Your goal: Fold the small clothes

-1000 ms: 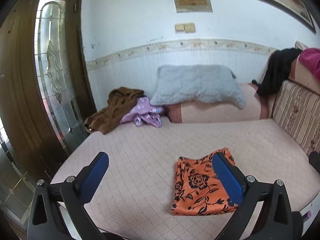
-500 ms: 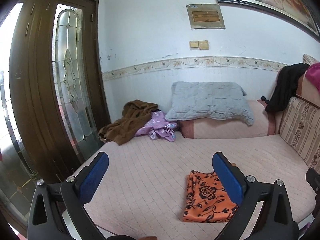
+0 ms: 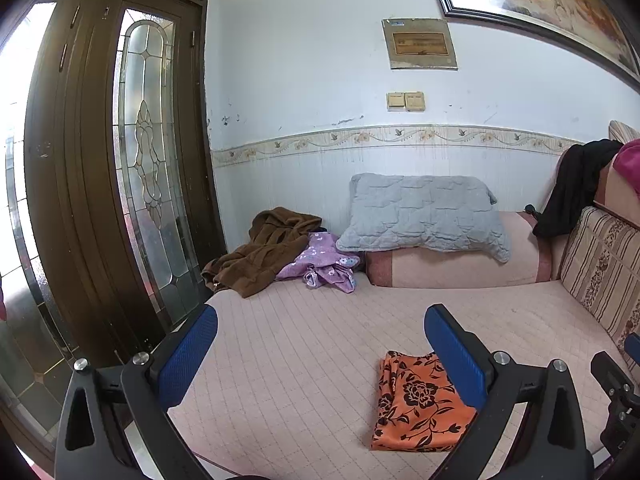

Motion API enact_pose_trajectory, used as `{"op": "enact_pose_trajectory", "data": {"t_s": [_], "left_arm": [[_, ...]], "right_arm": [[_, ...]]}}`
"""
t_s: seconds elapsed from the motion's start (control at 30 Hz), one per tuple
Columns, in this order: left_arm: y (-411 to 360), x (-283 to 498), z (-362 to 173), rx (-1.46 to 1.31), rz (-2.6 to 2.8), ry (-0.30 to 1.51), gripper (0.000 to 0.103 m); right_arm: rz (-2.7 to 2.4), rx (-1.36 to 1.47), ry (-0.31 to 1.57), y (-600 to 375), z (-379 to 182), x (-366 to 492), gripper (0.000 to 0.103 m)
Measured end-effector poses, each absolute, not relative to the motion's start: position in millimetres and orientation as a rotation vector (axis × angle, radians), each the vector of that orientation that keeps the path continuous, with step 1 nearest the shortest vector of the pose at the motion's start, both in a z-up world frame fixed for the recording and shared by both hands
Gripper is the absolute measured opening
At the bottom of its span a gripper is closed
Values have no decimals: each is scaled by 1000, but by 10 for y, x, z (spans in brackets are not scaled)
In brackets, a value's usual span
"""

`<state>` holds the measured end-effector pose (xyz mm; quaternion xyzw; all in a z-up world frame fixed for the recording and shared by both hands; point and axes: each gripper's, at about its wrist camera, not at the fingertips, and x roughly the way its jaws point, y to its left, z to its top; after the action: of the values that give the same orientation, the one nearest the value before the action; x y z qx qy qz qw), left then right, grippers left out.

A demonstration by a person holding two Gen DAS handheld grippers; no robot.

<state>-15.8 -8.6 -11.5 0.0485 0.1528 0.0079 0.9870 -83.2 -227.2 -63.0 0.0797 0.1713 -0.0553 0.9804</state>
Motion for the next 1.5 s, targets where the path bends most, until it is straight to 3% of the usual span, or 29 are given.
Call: {"op": "enact_pose_trajectory", "data": {"t_s": [1.5], "left_arm": [[-100,-10,-49,108,11,319,103]], "right_arm": [[-68,147,334,-2206,-528,-413,70]]}}
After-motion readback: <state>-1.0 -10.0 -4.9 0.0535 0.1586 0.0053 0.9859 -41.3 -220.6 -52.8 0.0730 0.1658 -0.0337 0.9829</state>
